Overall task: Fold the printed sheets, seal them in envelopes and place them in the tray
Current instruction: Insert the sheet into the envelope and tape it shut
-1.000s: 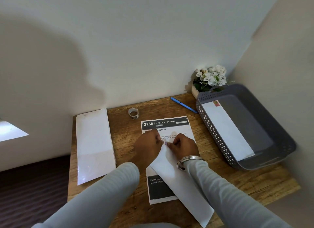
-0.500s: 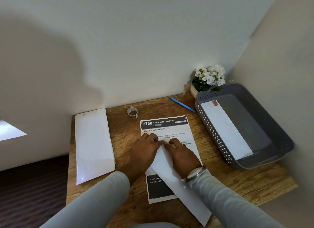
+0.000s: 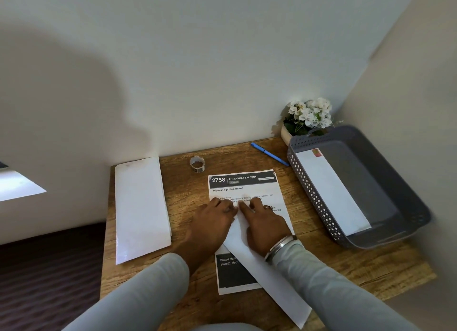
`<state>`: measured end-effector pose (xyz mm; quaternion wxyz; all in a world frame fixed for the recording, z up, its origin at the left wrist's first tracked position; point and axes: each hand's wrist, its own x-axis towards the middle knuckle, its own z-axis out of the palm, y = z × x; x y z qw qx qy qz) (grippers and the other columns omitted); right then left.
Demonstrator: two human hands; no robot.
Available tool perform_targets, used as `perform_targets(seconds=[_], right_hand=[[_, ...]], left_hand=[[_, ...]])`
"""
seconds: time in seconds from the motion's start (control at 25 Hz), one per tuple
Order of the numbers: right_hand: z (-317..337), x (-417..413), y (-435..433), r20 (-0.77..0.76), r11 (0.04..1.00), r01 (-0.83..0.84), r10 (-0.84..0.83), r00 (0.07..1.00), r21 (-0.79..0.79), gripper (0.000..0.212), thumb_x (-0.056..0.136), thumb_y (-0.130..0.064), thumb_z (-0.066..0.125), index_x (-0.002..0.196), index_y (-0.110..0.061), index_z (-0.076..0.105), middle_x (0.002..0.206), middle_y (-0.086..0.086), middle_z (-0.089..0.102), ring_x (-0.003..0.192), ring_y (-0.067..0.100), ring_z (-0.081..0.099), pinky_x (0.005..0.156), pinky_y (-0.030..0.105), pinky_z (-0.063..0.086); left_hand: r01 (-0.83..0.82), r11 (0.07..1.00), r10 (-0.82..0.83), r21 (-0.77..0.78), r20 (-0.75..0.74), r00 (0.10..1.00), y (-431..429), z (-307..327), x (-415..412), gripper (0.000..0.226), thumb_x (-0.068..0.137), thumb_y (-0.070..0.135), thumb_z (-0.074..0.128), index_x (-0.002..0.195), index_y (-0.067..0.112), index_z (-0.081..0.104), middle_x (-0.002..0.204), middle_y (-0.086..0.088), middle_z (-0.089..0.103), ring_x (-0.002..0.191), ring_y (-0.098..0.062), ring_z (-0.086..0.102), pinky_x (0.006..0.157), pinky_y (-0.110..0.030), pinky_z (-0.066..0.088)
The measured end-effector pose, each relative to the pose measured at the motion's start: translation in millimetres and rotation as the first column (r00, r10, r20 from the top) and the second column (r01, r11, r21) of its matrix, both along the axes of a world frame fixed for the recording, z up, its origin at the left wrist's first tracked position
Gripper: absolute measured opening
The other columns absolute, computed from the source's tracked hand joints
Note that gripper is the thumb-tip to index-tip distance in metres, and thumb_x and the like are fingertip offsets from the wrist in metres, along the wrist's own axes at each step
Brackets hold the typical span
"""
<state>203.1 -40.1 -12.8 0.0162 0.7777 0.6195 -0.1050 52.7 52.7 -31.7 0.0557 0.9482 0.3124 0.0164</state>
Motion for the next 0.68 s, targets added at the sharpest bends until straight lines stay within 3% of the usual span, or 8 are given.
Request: perform_targets(seconds=[0.2,0.4,0.68], right_hand=[[-2,12,-11,-0.024,0.997,-0.081,0.081,0.996,0.018,0.063,0.086,-0.023,0.047,0.148,-0.020,0.038,0.135,0.005,0.043,0.100,0.028,0.059,0.067,0.037,0.055],[-1,20,-16,-0.050,0.989,-0.145,0.145,0.988,-0.004,0.064,0.091,-0.023,0.048,0.152,-0.028,0.030,0.144,0.007,0.040,0.116,0.031,0.053,0.082,0.040,0.056],[9,12,-7,-0.062,0.991,-0.128,0.125,0.990,-0.039,0.068,0.089,-0.028,0.048,0.153,-0.031,0.024,0.142,0.008,0.033,0.107,0.031,0.055,0.079,0.039,0.056]], left_hand=[[0.011,1.000,-0.011,-0.001,-0.022,1.000,0,5,0,0.041,0.099,0.028,0.057,0.140,0.022,0.055,0.140,-0.002,0.055,0.127,-0.027,0.048,0.093,-0.045,0.051],[-0.001,1.000,0.001,-0.024,-0.018,1.000,0,8,0,0.040,0.099,0.029,0.058,0.138,0.023,0.058,0.140,0.000,0.056,0.129,-0.025,0.050,0.093,-0.043,0.054],[-0.001,0.999,0.002,-0.044,0.020,1.000,-2,15,-5,0.035,0.100,0.030,0.056,0.134,0.024,0.063,0.141,0.002,0.058,0.130,-0.023,0.052,0.097,-0.043,0.052]])
